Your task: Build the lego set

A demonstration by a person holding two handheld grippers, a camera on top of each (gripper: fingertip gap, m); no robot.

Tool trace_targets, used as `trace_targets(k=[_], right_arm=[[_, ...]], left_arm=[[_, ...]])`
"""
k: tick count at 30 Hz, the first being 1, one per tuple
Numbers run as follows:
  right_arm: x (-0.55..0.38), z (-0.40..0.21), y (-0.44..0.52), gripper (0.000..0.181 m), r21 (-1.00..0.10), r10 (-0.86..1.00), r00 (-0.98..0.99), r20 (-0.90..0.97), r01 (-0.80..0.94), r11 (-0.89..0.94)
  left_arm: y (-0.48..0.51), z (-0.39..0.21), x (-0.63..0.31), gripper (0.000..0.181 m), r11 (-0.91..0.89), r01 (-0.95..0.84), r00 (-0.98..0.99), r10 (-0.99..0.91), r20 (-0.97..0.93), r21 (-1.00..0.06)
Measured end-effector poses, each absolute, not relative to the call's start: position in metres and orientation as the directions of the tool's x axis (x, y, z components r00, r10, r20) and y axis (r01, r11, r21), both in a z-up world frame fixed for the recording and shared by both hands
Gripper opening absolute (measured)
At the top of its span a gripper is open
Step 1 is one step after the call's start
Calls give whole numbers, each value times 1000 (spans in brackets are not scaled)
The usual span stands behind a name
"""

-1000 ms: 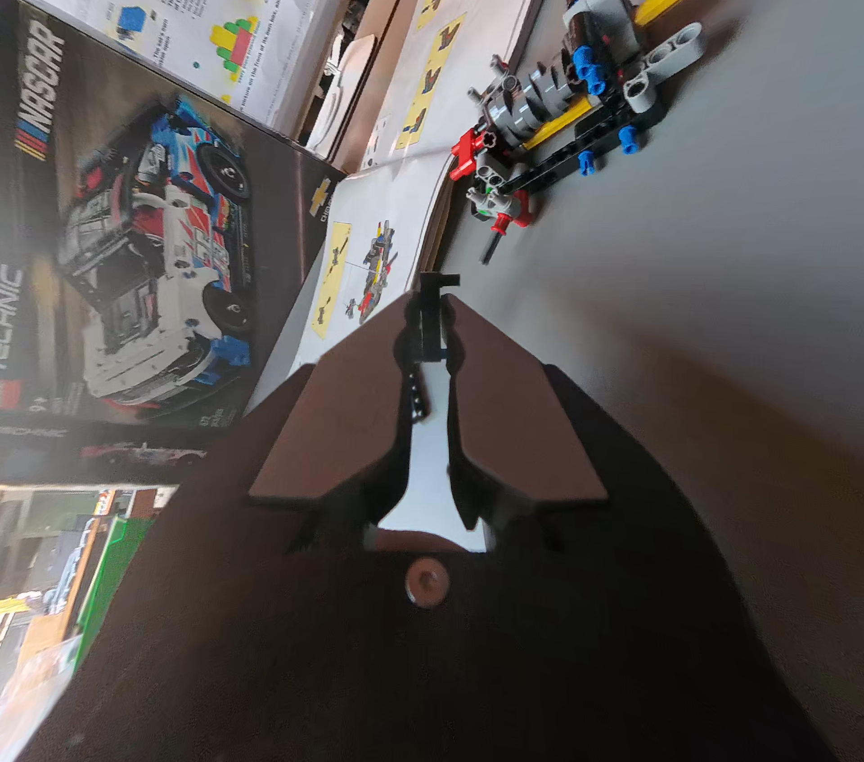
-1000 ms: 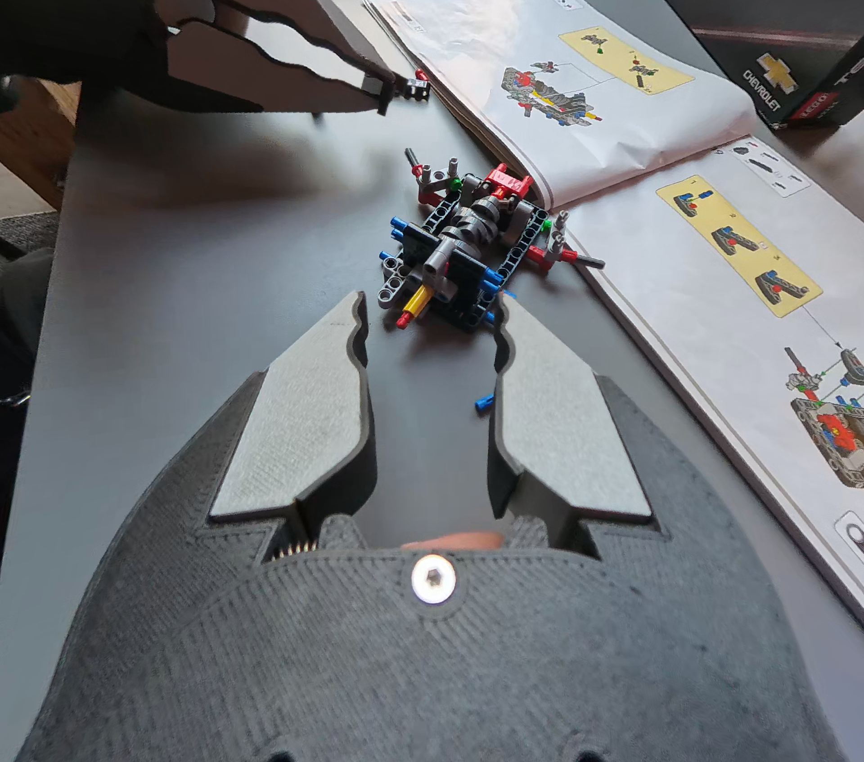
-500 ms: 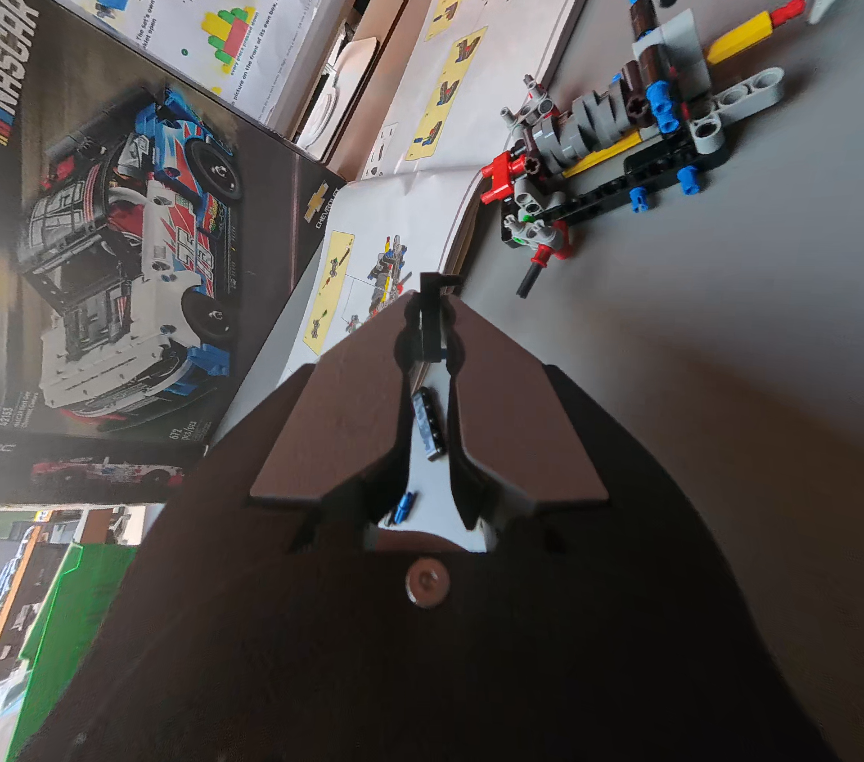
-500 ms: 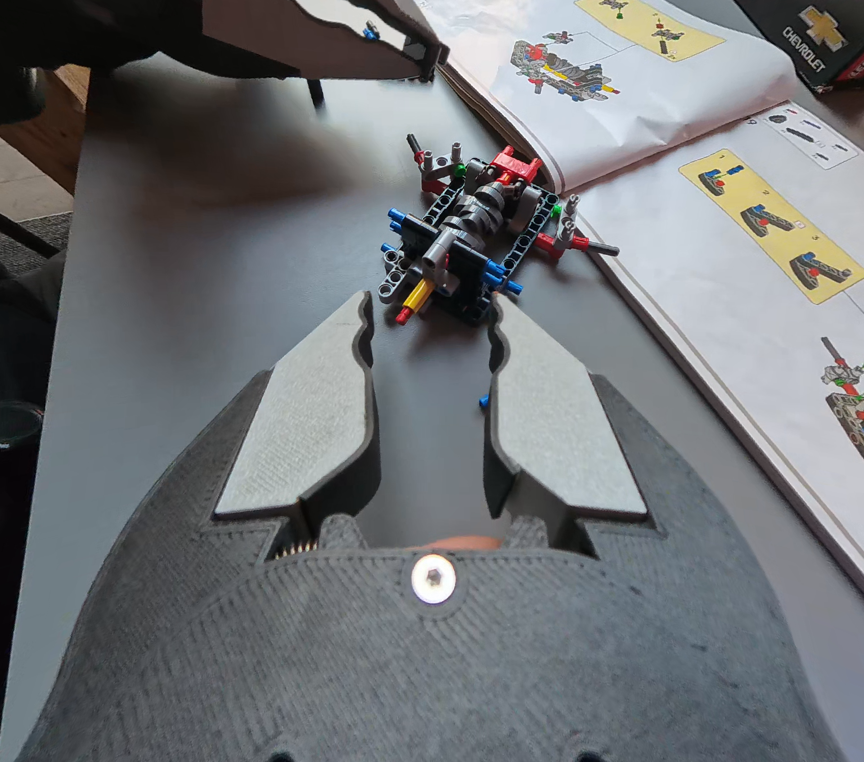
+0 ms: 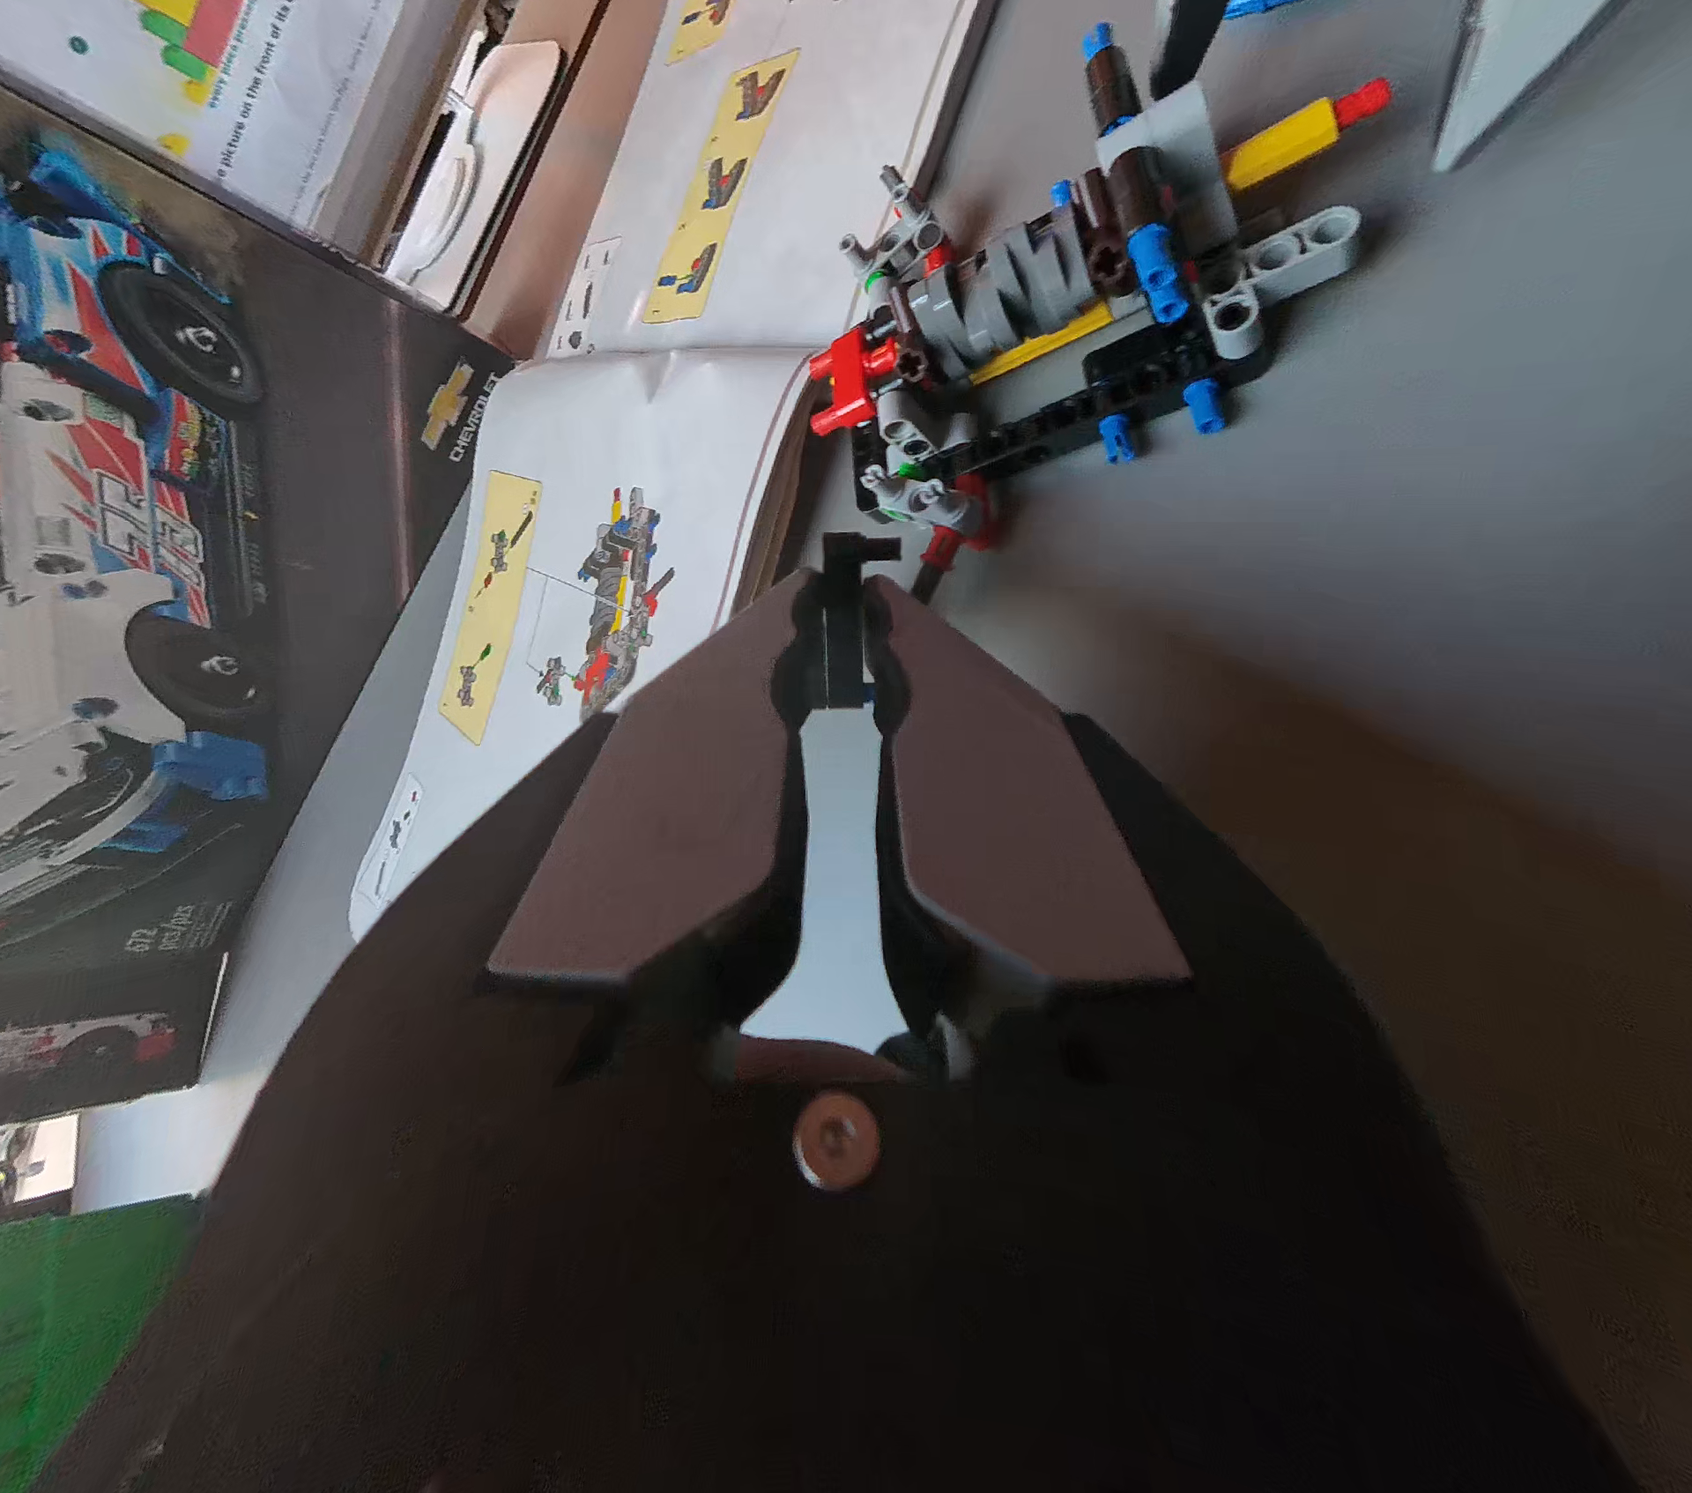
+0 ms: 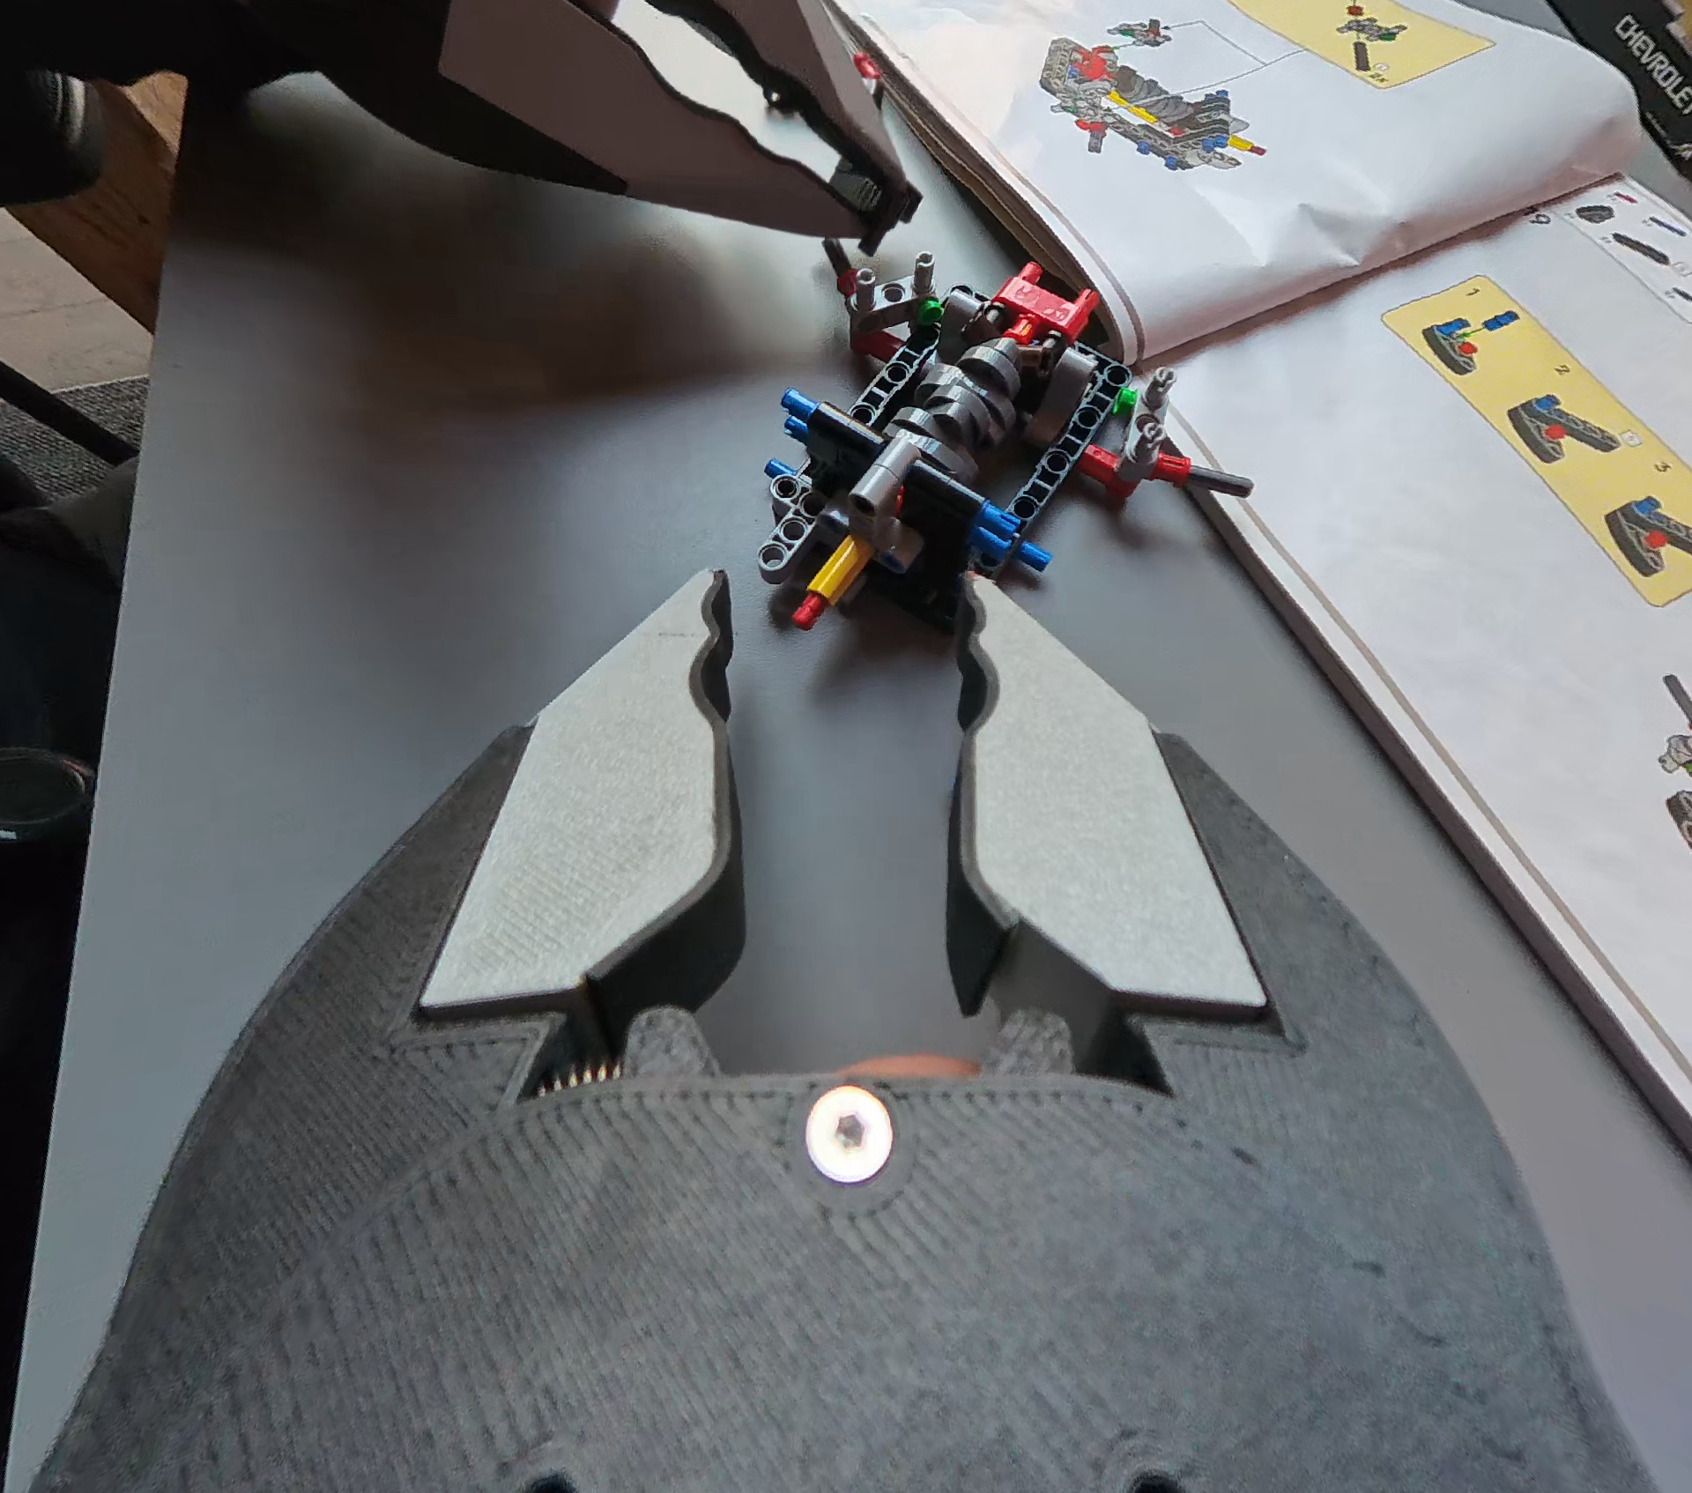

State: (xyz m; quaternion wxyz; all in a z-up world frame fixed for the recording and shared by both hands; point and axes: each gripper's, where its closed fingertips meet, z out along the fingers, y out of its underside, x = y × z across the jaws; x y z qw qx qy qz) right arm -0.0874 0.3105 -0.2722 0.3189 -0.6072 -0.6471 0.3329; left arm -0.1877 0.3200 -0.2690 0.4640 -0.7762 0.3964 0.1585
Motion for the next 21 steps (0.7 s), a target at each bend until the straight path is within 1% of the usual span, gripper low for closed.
trace_targets(k=[4, 8, 10, 18, 21], right_arm=[[-87, -273, 309, 46, -815, 998, -67, 15, 578, 51], [-87, -272, 308, 46, -817, 997, -75, 28, 573, 67], [-87, -272, 307, 46, -817, 997, -77, 32, 572, 70], [-87, -272, 307, 46, -817, 997, -79, 27, 572, 67], [-87, -272, 307, 46, -817, 997, -78, 28, 572, 68]], left_arm=[[313, -271, -176, 5, -261, -730, 658, -516, -549, -631], [299, -265, -151, 5, -256, -626, 692, -618, -374, -736], [298, -258, -150, 5, -267, -585, 716, -614, -333, -766], [305, -257, -187, 5, -342, -570, 775, -525, -351, -747], [307, -258, -192, 5, -342, -579, 777, -505, -375, -740]])
